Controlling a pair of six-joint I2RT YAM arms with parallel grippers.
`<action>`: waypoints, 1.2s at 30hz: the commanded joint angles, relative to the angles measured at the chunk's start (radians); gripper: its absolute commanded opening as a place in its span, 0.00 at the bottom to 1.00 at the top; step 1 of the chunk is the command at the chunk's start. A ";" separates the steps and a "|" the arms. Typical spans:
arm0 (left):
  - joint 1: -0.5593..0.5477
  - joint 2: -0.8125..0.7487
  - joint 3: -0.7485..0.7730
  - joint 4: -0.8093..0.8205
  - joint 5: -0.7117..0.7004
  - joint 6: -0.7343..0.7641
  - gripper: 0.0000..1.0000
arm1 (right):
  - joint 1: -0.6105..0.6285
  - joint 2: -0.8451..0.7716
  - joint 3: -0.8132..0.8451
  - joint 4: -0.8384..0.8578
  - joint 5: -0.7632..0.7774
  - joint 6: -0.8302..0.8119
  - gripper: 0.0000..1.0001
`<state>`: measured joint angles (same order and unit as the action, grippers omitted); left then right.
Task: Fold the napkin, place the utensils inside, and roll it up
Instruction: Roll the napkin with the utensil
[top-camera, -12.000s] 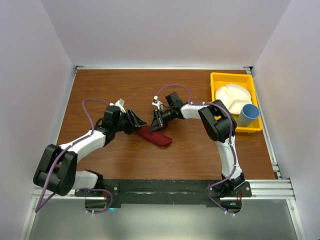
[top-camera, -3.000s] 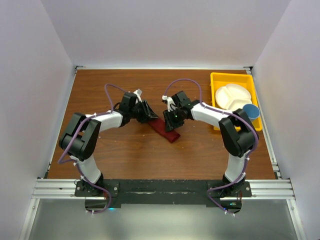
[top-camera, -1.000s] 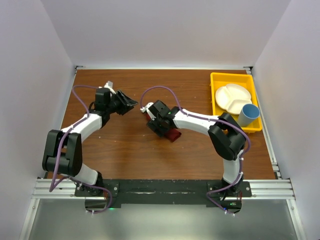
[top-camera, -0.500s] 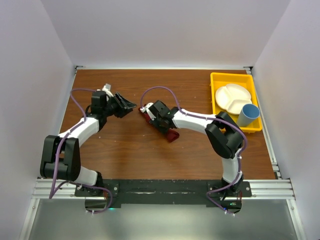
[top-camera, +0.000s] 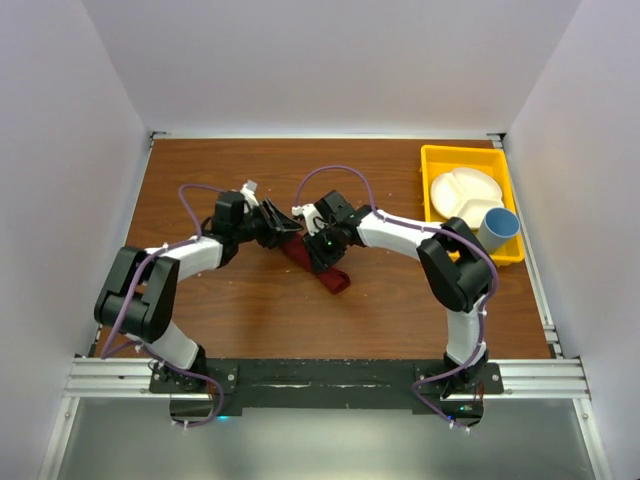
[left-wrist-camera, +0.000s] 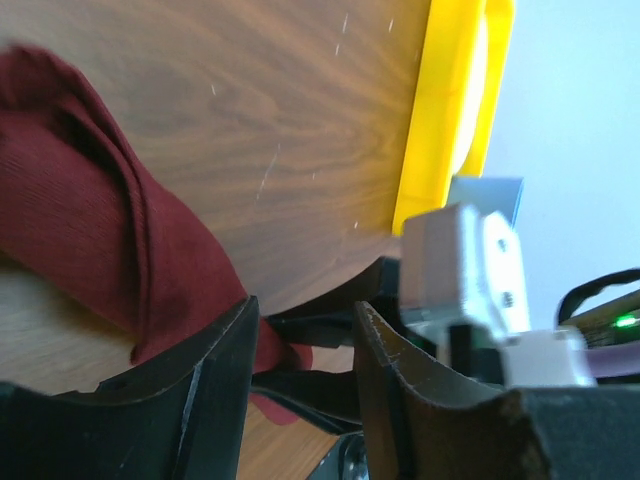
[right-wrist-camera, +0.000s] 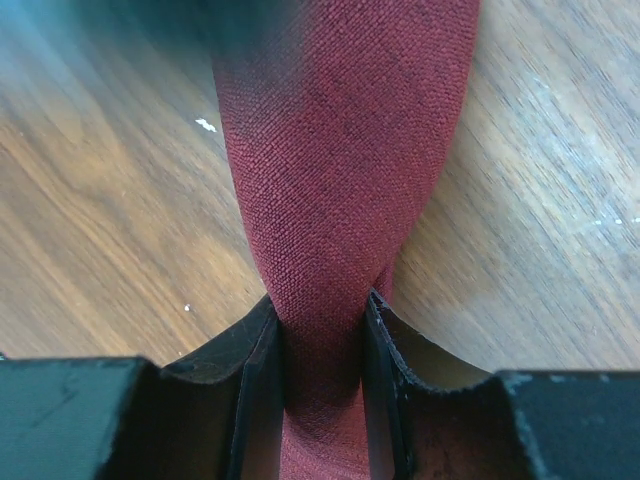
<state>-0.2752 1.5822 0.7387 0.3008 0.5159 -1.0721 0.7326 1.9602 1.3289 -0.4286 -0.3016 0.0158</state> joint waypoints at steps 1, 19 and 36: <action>-0.039 0.048 -0.021 0.093 -0.011 -0.022 0.47 | -0.002 -0.037 -0.016 0.014 -0.073 0.029 0.24; -0.036 0.056 -0.124 0.051 -0.102 0.103 0.51 | -0.009 -0.038 0.019 -0.036 -0.033 0.029 0.44; -0.088 0.095 0.215 -0.607 -0.438 0.114 0.64 | -0.009 -0.020 0.023 -0.021 -0.036 0.021 0.46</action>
<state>-0.3557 1.6909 0.9180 -0.0898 0.2432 -0.9516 0.7258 1.9602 1.3239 -0.4347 -0.3325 0.0422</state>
